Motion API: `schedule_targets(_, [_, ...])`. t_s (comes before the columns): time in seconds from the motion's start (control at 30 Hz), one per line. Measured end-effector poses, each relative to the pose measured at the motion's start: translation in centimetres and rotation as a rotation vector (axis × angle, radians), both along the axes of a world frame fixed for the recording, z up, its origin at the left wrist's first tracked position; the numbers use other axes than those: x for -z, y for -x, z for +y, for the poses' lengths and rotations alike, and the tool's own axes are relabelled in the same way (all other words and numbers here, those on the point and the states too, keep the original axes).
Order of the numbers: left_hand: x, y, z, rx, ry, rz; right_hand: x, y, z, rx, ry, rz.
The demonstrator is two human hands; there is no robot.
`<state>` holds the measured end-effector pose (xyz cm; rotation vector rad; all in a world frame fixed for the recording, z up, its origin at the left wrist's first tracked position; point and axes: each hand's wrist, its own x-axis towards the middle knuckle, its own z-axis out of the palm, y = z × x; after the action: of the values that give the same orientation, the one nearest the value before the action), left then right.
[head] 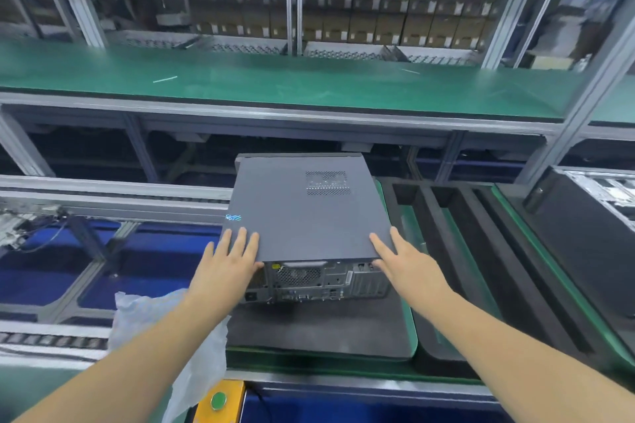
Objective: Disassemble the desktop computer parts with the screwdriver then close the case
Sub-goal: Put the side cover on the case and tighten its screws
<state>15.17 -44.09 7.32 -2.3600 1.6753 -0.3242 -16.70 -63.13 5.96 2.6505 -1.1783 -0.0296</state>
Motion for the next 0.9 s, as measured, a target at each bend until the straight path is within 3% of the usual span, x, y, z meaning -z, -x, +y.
schedule_targets(0.1, [0.0, 0.5, -0.1, 0.039, 0.055, 0.077, 0.3, -0.2, 0.5, -0.005, -0.134, -0.153])
schedule_targets(0.17, [-0.2, 0.1, -0.2, 0.063, 0.088, 0.183, -0.4, -0.1, 0.5, 0.003, -0.333, -0.292])
schedule_targets(0.3, [-2.2, -2.5, -2.1, -0.187, 0.347, 0.754, -3.1, -1.6, -0.7, 0.244, -0.632, -0.767])
schedule_targets(0.37, [-3.4, -3.6, -3.9, -0.342, 0.377, 0.941, -4.1, -3.7, -1.6, 0.379, -0.701, -0.871])
schedule_targets(0.43, [-3.5, -4.0, -5.0, -0.452, 0.358, 1.049, -4.2, -5.8, -2.1, 0.413, -0.691, -0.746])
schedule_targets(0.57, [-1.3, -3.5, -5.3, -0.416, 0.353, 0.962, -2.6, -7.8, -2.3, 0.476, -0.348, -0.326])
schedule_targets(0.67, [-0.6, -3.5, -5.8, -0.47, 0.402, 0.892, -2.3, -8.5, -2.6, 0.434, -0.289, -0.31])
schedule_targets(0.8, [-2.0, -2.7, -5.8, -0.491, 0.393, 0.919, -2.8, -8.3, -2.5, 0.218, -0.179, -0.244])
schedule_targets(0.9, [-1.8, -2.2, -4.9, -0.335, 0.202, 0.667, -2.7, -7.6, -2.0, 0.041, -0.225, -0.134])
